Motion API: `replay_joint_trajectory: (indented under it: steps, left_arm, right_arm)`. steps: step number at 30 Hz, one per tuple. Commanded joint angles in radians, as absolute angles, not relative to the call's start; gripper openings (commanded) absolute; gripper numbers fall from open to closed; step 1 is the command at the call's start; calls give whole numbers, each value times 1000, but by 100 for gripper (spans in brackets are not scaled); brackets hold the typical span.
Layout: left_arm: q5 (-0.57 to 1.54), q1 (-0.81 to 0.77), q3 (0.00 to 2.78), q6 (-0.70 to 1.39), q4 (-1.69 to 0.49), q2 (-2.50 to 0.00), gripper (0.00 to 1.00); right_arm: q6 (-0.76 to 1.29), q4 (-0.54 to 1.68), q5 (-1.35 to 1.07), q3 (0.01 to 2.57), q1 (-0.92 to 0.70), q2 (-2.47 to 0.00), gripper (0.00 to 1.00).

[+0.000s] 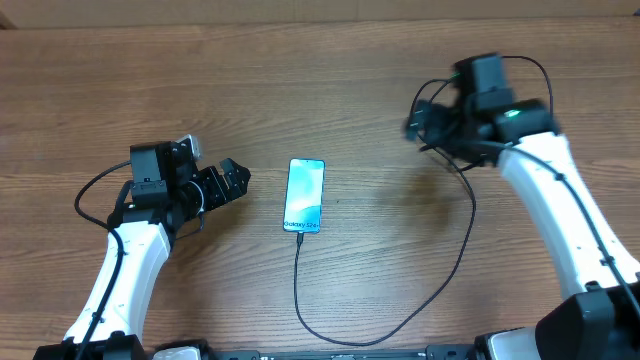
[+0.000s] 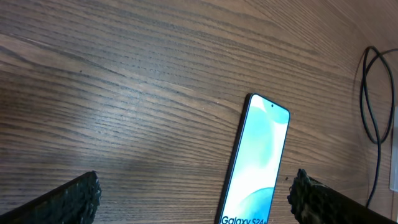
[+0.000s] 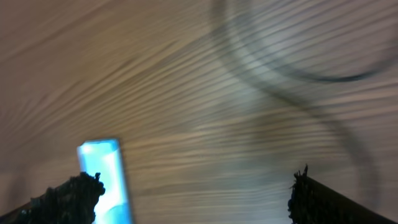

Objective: Plug charger to phone and switch on socket
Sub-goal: 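Move the right gripper over to the white power strip's switch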

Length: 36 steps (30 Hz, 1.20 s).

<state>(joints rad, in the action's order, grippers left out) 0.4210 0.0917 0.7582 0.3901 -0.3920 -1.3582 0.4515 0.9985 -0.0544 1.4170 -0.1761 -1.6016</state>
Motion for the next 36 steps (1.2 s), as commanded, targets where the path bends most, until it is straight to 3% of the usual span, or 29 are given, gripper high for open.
replay_joint_trajectory:
  steps: [1,9,18,36]
  left_arm:
    - [414,91,761,396,-390,-1341,100]
    - [414,91,761,396,-389,-1341,99]
    - [414,91,761,396,-389,-1341,100]
    - [414,91,761,396,-389,-1341,99]
  right_arm:
    - [390,1065,89,1472,-81,-1578,100]
    - [384,1107,115,1470,159,-1587,100]
    - [392,965,116,1401,353,-1602,100]
    - [392,828,116,1399,507,-1892,100]
